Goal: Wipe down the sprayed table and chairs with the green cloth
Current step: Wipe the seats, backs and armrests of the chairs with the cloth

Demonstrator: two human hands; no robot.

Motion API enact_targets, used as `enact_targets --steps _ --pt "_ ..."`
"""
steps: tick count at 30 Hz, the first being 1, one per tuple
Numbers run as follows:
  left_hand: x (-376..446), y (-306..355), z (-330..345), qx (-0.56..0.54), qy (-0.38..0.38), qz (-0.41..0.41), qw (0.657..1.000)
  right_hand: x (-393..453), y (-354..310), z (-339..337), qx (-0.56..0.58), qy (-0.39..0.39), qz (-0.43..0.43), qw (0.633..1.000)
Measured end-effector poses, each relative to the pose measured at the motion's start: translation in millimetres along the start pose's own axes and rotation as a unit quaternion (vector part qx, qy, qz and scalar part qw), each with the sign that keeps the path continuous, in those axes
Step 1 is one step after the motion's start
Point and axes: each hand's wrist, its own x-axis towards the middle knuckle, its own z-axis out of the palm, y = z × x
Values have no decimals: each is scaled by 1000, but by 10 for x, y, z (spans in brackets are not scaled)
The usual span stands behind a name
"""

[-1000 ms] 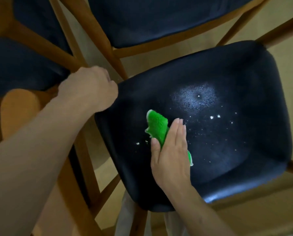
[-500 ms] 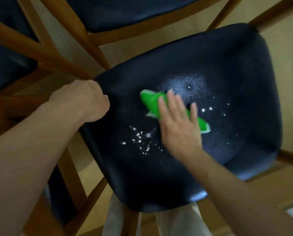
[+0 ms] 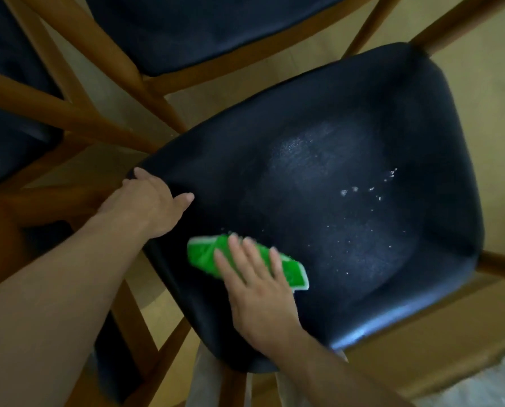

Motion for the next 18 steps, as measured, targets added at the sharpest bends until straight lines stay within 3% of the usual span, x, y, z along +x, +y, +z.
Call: enact_targets --steps 3,5,10,14,16,18 --pt "-11 3 20 22 26 7 999 -70 340 -16 -34 -35 -158 986" --pt "-12 24 19 36 42 14 998 57 666 -135 -59 -22 -187 980" --pt "33 32 31 30 71 10 997 528 1597 -605 -39 86 91 991" --pt "84 26 53 -9 99 14 995 878 1643 -780 54 134 323 935" --pt "94 36 57 -18 108 5 994 979 1238 -695 56 142 350 924" --pt "96 35 47 -34 117 2 992 888 743 -530 39 114 263 957"
